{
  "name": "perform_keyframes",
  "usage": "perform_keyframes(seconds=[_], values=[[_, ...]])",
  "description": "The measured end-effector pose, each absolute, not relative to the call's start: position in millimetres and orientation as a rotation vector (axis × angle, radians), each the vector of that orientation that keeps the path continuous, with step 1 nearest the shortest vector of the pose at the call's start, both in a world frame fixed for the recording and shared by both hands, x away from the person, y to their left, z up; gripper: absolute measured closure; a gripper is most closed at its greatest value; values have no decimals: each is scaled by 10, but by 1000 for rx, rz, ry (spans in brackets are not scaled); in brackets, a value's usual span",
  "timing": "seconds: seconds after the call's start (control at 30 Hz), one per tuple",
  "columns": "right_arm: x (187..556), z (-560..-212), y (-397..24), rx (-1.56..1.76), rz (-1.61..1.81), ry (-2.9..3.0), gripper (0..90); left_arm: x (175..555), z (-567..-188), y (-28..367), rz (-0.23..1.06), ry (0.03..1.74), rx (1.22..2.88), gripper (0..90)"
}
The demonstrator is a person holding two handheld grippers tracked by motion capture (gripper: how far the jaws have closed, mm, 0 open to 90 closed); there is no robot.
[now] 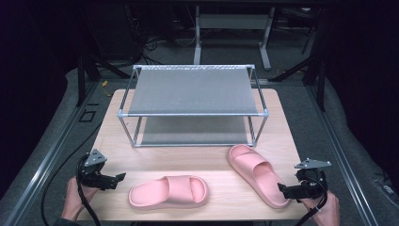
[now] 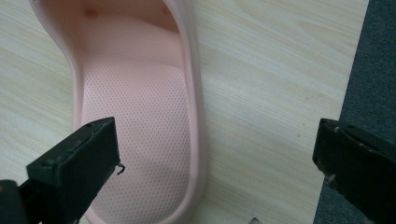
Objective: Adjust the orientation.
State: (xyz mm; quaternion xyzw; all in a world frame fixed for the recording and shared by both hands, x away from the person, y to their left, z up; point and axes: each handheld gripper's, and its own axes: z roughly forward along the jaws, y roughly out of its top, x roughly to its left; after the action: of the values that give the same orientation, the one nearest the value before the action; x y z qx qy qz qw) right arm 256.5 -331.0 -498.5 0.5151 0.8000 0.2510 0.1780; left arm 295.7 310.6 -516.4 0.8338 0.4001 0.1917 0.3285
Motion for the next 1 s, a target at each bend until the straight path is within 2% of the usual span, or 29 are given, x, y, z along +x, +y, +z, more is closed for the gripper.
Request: perform_keyframes(seconds=[0.4,1.0], values=[[2582,-4961,-3259,1452,711,2282,21,2769,-4920,2780,427,847,2260,0],[2608,-4925,-3209,1380,767,2293,40,2592,-4857,2376,385,718,2350,0]])
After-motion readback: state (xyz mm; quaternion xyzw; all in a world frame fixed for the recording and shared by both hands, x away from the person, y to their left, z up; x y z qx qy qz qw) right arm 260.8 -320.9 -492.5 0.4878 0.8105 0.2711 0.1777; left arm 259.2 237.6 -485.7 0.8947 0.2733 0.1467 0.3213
